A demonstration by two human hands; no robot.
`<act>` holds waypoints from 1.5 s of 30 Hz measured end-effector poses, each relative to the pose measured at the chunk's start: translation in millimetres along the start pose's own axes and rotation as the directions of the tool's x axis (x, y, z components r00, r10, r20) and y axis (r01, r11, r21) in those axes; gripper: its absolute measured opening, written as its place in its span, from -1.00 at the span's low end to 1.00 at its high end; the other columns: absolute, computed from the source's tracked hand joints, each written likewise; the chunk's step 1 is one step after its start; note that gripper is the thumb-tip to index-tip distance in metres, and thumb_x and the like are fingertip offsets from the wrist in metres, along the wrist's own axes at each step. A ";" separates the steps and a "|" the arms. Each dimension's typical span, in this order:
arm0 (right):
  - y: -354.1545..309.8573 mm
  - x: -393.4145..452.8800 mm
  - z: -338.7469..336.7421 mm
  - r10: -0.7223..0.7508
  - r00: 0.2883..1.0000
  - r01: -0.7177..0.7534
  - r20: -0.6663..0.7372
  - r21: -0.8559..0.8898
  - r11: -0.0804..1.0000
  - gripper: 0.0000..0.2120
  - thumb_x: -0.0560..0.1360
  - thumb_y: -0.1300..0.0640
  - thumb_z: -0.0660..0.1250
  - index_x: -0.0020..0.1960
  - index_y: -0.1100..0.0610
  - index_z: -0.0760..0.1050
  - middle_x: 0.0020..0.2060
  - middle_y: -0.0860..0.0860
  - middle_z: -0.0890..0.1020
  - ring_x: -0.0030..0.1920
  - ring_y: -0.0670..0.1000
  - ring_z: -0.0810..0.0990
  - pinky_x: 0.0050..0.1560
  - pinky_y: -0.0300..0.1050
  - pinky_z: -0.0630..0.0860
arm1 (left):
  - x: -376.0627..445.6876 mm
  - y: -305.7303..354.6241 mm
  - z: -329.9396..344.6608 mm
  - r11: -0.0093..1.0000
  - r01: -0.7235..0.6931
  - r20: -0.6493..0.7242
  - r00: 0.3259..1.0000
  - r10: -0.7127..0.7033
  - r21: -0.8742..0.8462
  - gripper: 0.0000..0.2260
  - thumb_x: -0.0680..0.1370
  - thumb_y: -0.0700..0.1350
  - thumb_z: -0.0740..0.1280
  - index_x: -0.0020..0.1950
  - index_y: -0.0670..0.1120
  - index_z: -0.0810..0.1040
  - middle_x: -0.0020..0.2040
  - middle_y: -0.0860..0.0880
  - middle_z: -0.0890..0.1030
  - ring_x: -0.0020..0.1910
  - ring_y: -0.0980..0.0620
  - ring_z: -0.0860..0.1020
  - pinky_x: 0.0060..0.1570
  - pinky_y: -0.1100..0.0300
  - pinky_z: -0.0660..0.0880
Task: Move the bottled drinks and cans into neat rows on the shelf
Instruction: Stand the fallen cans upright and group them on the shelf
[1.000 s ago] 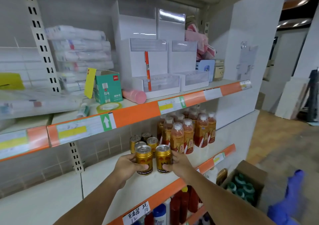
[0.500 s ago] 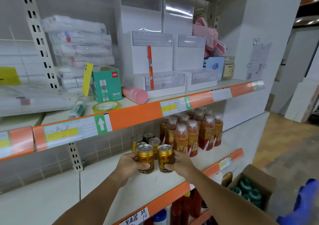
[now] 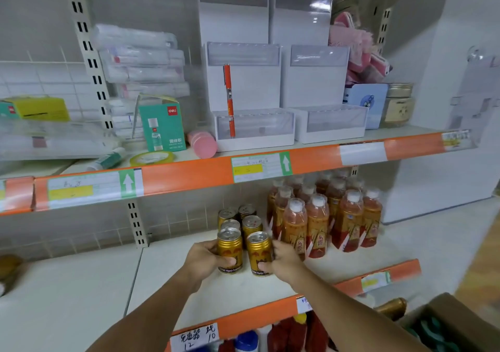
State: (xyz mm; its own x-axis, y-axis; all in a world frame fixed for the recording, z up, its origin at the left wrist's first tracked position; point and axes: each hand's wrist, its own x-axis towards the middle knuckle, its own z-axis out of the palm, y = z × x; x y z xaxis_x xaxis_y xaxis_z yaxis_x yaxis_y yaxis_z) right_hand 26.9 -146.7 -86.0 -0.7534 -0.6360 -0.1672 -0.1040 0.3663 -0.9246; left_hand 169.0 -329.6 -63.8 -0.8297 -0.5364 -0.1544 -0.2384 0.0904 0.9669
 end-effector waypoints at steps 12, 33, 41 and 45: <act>17.8 15.9 4.4 -0.062 0.998 0.062 0.003 -0.024 0.998 -0.42 0.40 0.19 0.55 0.35 -0.03 0.45 0.17 -0.09 0.64 0.25 -0.01 0.57 0.36 0.09 0.47 | -2.6 -10.8 19.5 0.999 0.036 -0.082 0.996 -0.036 0.001 -0.55 0.27 -0.33 0.64 -0.03 0.14 0.70 -0.04 0.12 0.75 0.07 0.07 0.66 0.16 0.14 0.51; 28.6 27.8 13.4 -0.140 0.989 0.139 -0.041 -0.026 0.990 -0.33 0.43 0.25 0.52 0.45 -0.05 0.36 0.23 -0.11 0.59 0.30 -0.01 0.53 0.36 -0.02 0.43 | 19.3 -32.8 29.3 0.995 0.042 -0.146 0.988 -0.055 -0.096 -0.55 0.33 -0.35 0.61 0.05 0.11 0.68 -0.02 0.15 0.74 0.01 0.15 0.68 0.00 0.28 0.53; 29.3 24.0 13.5 -0.150 0.987 0.147 -0.053 -0.042 0.988 -0.28 0.45 0.24 0.50 0.51 -0.03 0.30 0.29 -0.10 0.57 0.34 -0.01 0.50 0.39 -0.01 0.42 | 19.9 -37.9 35.8 0.994 0.023 -0.142 0.989 -0.038 -0.106 -0.55 0.35 -0.37 0.58 0.12 0.05 0.67 0.03 0.09 0.75 0.00 0.13 0.71 -0.03 0.29 0.57; 29.4 22.3 14.5 -0.140 0.988 0.139 -0.056 -0.035 0.990 -0.28 0.46 0.26 0.49 0.52 -0.04 0.29 0.30 -0.10 0.56 0.36 -0.01 0.49 0.37 -0.04 0.41 | 18.0 -43.9 40.1 0.996 0.011 -0.149 0.989 -0.025 -0.091 -0.54 0.38 -0.33 0.58 0.19 0.05 0.65 0.06 0.11 0.74 0.05 0.11 0.70 0.04 0.25 0.58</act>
State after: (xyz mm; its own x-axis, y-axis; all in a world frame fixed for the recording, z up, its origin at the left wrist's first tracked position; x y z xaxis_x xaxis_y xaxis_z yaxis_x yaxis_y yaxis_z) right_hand 16.4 -160.0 -121.9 -0.7666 -0.6419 -0.0162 -0.2302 0.2983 -0.9263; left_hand 144.4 -309.5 -117.2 -0.7393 -0.6573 -0.1462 -0.2006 0.0077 0.9796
